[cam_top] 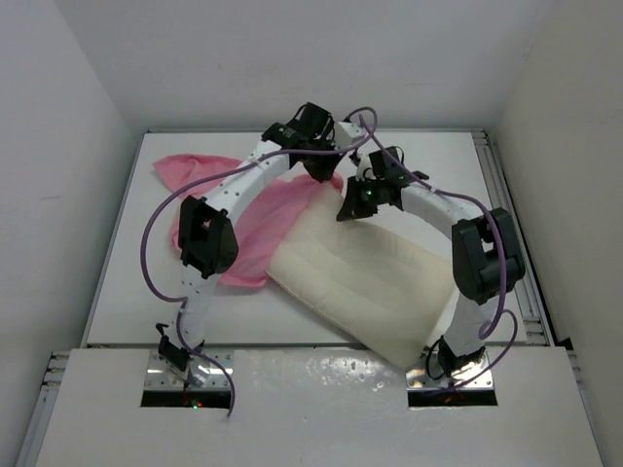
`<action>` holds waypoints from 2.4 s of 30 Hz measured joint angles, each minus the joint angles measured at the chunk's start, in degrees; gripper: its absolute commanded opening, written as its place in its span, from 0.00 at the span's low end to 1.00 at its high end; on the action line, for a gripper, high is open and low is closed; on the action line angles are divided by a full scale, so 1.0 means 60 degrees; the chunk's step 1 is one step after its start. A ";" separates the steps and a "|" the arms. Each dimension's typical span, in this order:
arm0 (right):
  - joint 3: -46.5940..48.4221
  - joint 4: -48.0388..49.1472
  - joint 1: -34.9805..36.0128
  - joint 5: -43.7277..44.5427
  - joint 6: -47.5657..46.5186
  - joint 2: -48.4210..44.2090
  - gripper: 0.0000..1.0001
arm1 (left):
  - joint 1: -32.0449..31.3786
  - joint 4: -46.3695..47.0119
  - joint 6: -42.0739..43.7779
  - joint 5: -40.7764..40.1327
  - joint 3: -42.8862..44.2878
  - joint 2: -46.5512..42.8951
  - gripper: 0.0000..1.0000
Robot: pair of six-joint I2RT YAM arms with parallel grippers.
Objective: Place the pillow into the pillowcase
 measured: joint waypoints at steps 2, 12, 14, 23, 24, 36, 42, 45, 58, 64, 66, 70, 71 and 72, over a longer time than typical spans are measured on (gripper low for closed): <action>0.0127 -0.0586 0.0007 -0.0058 -0.0004 -0.0058 0.00 | -0.0004 0.0000 0.0004 0.0397 0.0000 -0.0015 0.00; -0.1395 0.2226 -0.0025 -0.0423 -0.0146 -0.1242 0.00 | 0.0495 0.0415 -0.0466 -0.0175 -0.0011 -0.0627 0.00; -0.1647 0.2473 -0.0007 -0.0433 -0.0182 -0.1581 0.00 | 0.0703 0.0452 -0.0466 -0.0117 -0.0084 -0.0736 0.00; -0.0976 0.3373 0.0036 -0.0783 0.0750 -0.0248 0.00 | 0.0430 0.0361 -0.0302 0.1202 -0.0856 -0.0962 0.00; -0.0718 0.3373 0.0036 -0.0787 0.0867 0.0098 0.00 | 0.0393 0.0339 -0.0277 0.1355 -0.0856 -0.0962 0.00; -0.0404 0.4124 -0.0776 0.0780 0.2637 0.0550 0.49 | 0.0339 -0.0299 0.1191 0.1960 -0.2382 -0.1960 0.12; 0.1107 0.2758 -0.1078 0.1198 0.1464 0.0758 0.99 | 0.0415 -0.0408 0.1064 0.1716 -0.2492 -0.1996 0.78; 0.1027 0.2204 -0.1177 0.1330 0.0608 0.0331 0.99 | 0.0641 -0.0448 0.0900 0.1610 -0.2492 -0.2127 0.85; -0.2153 0.0594 0.1351 0.3231 -0.1661 -0.3450 0.99 | 0.1960 0.0036 0.0306 -0.0685 -0.8069 -0.4962 0.60; -0.3712 0.0739 0.3996 0.4488 -0.2262 -0.3916 0.99 | 0.1898 0.0794 -0.0131 -0.1351 -0.9329 -0.4860 0.39; -0.3636 0.0663 0.4448 0.5023 -0.2382 -0.3603 0.99 | 0.1898 0.1224 -0.0200 -0.1581 -0.9398 -0.4732 0.20; -0.3493 0.0845 0.5023 0.5978 -0.2561 -0.2739 0.99 | 0.1905 0.1789 -0.0346 -0.1789 -0.9617 -0.4619 0.00; -0.3490 0.0933 0.5082 0.6189 -0.2561 -0.2539 0.99 | 0.1909 0.1872 -0.0368 -0.1778 -0.9661 -0.4619 0.00; -0.3439 0.0991 0.5096 0.6390 -0.2557 -0.2320 0.96 | 0.1909 0.1989 -0.0375 -0.1759 -0.9708 -0.4619 0.00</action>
